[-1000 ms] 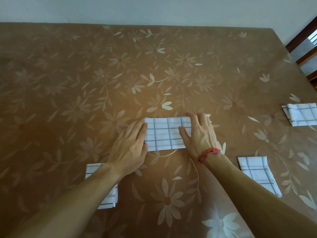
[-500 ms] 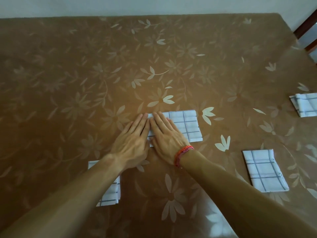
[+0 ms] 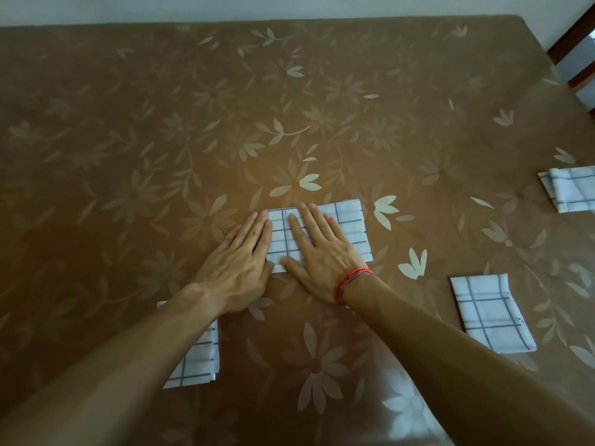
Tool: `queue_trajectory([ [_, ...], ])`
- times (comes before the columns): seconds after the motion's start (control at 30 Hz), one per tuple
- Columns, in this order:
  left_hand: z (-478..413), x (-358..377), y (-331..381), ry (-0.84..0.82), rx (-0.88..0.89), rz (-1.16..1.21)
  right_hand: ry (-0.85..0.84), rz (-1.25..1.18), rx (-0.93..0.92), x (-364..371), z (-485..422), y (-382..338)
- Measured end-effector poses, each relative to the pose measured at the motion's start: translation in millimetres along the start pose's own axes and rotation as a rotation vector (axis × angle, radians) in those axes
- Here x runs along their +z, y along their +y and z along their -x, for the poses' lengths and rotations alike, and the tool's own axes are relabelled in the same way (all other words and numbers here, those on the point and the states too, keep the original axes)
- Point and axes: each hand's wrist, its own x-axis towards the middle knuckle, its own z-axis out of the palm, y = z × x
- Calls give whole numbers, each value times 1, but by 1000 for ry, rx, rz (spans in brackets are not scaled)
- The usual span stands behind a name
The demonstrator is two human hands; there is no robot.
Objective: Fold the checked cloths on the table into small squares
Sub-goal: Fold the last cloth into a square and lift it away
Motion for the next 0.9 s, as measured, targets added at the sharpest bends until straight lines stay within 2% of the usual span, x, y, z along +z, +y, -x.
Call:
queue_trajectory([
  [0.3,0,-4,2,-44,-28,20,-26,22,140,-7,31,62],
  [0.47,0,-8,6,-53,-47,47,-38,15,158,-10,35,65],
  [0.77,-6,-18,20,91,-115,261,-28,-52,160,-15,33,64],
  [0.9,0,-18,33,179,-28,253,-4,-94,163,-16,32,62],
])
